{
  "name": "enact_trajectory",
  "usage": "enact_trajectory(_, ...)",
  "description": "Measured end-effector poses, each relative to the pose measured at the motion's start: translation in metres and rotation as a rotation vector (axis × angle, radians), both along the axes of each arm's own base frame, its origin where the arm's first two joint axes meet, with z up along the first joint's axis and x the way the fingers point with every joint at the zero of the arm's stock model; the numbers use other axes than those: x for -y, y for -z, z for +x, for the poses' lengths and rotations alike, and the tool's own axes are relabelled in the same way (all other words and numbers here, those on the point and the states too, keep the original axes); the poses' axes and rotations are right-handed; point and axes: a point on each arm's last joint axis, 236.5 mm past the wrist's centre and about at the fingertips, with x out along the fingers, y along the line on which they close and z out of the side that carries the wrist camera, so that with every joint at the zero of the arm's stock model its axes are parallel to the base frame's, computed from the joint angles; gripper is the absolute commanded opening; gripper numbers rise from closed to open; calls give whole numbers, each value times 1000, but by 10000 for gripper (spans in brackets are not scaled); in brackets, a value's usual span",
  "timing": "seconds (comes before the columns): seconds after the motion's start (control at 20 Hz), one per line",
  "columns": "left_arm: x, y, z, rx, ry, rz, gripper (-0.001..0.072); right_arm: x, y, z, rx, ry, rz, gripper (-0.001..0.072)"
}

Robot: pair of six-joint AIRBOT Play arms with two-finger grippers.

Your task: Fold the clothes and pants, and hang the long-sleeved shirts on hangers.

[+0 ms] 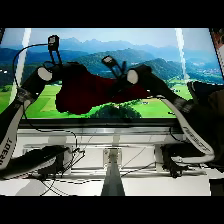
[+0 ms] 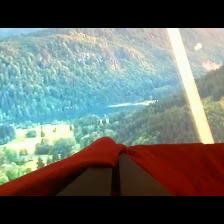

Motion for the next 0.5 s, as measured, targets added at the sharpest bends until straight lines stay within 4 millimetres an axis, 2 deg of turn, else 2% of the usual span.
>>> enact_trajectory(0.2, 0, 0, 0, 1, 0, 0, 15, -25, 21, -12, -64, -45, -47, 673)
enact_trajectory(0.5, 0, 0, 0, 2, -2, 0, 15, -48, 32, -16, -37, -41, -64, 658)
